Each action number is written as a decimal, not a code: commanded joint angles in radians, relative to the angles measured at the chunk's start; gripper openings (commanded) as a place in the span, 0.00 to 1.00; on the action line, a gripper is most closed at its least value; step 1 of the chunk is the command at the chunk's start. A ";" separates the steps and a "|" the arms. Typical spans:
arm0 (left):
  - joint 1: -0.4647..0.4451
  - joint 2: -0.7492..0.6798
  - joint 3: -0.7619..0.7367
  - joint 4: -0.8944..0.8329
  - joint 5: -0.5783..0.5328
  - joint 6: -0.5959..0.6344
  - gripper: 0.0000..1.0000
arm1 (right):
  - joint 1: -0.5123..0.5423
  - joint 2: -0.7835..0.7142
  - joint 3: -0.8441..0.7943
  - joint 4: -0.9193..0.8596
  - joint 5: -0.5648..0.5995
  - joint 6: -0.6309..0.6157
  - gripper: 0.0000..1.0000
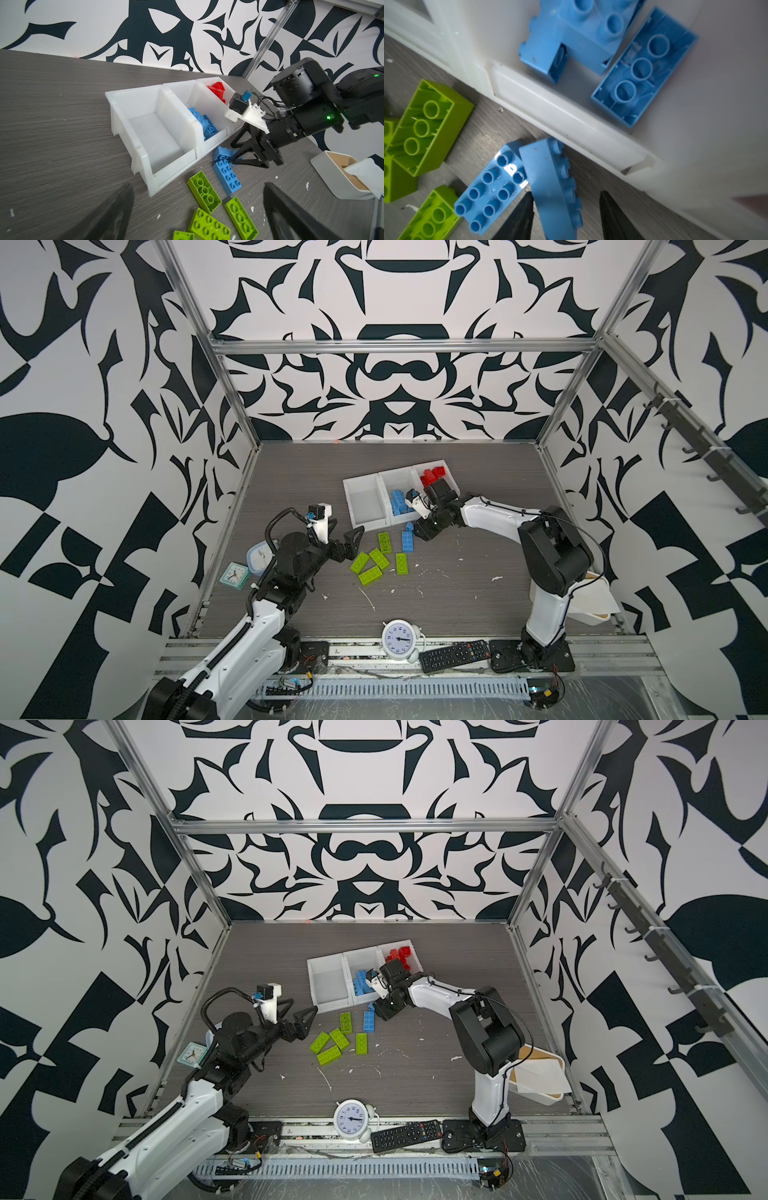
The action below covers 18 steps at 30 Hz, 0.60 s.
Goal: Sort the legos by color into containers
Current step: 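Withdraw the right gripper and lower it onto a blue brick by the bin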
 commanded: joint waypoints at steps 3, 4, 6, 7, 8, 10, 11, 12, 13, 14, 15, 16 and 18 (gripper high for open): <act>-0.001 -0.010 -0.007 0.002 0.001 -0.002 1.00 | 0.005 0.004 0.044 -0.019 0.012 -0.009 0.49; -0.002 -0.009 -0.007 0.002 0.001 -0.002 1.00 | 0.005 0.008 0.046 -0.019 0.010 -0.011 0.48; -0.001 -0.009 -0.006 0.003 0.002 -0.003 1.00 | 0.006 0.014 0.046 -0.020 0.009 -0.009 0.46; -0.001 -0.009 -0.007 0.003 0.001 -0.002 1.00 | 0.008 0.018 0.047 -0.022 0.010 -0.011 0.45; -0.001 -0.008 -0.007 0.002 0.001 -0.002 1.00 | 0.008 0.022 0.049 -0.026 0.017 -0.012 0.44; -0.001 -0.009 -0.007 0.002 0.001 0.000 1.00 | 0.013 0.027 0.051 -0.027 0.021 -0.013 0.41; -0.002 -0.009 -0.007 0.001 0.002 -0.001 1.00 | 0.015 0.027 0.049 -0.028 0.021 -0.012 0.39; -0.001 -0.010 -0.007 0.000 0.001 0.000 1.00 | 0.016 0.025 0.048 -0.027 0.021 -0.013 0.38; -0.001 -0.010 -0.006 0.000 0.000 -0.001 1.00 | 0.018 0.022 0.047 -0.028 0.022 -0.012 0.35; -0.002 -0.012 -0.007 -0.001 -0.001 0.000 1.00 | 0.021 0.018 0.044 -0.028 0.025 -0.011 0.34; -0.002 -0.013 -0.007 -0.003 -0.001 0.001 1.00 | 0.023 0.011 0.040 -0.027 0.026 -0.009 0.32; -0.001 -0.014 -0.006 -0.003 -0.001 0.002 1.00 | 0.023 0.004 0.036 -0.027 0.030 -0.010 0.31; -0.001 -0.014 -0.006 -0.003 -0.002 0.003 0.99 | 0.024 -0.013 0.019 -0.019 0.039 -0.005 0.29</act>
